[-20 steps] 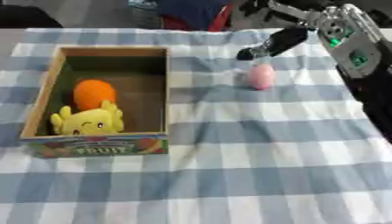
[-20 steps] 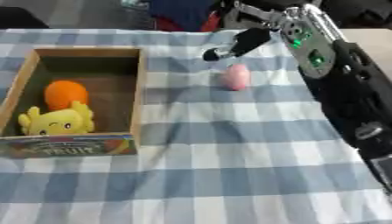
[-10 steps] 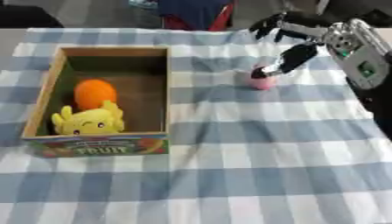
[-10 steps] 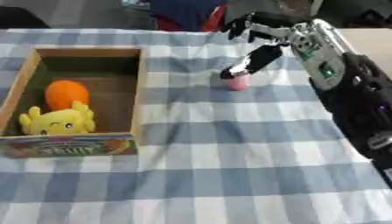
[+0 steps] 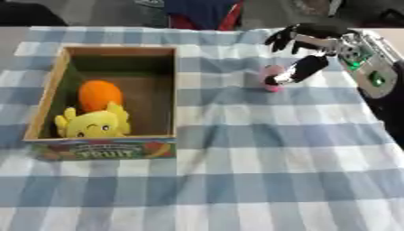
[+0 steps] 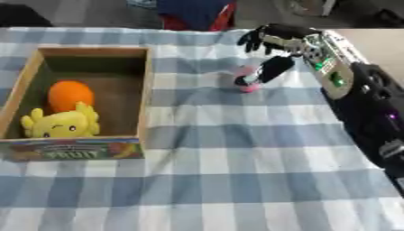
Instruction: Pick up objects on the table and place them in the box.
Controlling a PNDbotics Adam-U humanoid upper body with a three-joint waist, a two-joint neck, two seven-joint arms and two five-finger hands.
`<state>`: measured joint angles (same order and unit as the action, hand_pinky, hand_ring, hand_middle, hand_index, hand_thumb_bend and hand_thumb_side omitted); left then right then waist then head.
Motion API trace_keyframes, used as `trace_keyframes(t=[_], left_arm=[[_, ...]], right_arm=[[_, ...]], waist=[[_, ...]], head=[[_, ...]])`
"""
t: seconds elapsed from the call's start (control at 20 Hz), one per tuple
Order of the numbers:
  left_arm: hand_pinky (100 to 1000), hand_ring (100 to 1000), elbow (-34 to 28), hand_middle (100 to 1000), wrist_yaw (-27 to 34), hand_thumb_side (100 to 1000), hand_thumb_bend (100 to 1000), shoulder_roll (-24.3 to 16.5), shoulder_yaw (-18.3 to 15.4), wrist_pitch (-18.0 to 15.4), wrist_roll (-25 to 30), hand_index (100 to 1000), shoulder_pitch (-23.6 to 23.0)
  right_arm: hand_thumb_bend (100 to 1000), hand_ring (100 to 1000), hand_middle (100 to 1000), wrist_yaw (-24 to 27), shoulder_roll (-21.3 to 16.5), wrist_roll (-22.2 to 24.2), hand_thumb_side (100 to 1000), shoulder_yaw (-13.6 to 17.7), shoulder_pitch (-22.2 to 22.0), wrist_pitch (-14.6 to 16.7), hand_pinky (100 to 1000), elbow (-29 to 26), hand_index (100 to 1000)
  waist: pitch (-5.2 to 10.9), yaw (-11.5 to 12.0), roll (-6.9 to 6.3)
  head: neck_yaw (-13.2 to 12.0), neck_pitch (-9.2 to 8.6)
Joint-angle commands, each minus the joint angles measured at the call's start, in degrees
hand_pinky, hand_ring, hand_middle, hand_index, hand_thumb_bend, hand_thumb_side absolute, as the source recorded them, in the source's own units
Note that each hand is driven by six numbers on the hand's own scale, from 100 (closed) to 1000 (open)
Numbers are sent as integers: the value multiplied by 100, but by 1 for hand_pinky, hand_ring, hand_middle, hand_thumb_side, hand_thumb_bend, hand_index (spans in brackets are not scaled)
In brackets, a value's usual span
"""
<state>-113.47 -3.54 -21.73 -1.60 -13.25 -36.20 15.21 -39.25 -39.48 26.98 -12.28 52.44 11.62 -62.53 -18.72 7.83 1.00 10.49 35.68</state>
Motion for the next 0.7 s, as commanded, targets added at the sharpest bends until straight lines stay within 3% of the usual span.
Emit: trace_keyframes(t=[0.05, 0.7], left_arm=[[265, 619, -112, 579, -26, 783, 125, -99, -51, -6, 7, 788, 59], [266, 622, -112, 580, -12, 781, 123, -84, -46, -13, 13, 788, 91]], right_arm=[[476, 797, 708, -261, -102, -177, 516, 119, 86, 40, 648, 159, 896], [397, 795, 665, -691, -14, -252, 501, 56, 69, 271, 634, 435, 834]], waist=[[85, 7, -17], [70, 22, -19]], head=[[5, -64], [11, -99]])
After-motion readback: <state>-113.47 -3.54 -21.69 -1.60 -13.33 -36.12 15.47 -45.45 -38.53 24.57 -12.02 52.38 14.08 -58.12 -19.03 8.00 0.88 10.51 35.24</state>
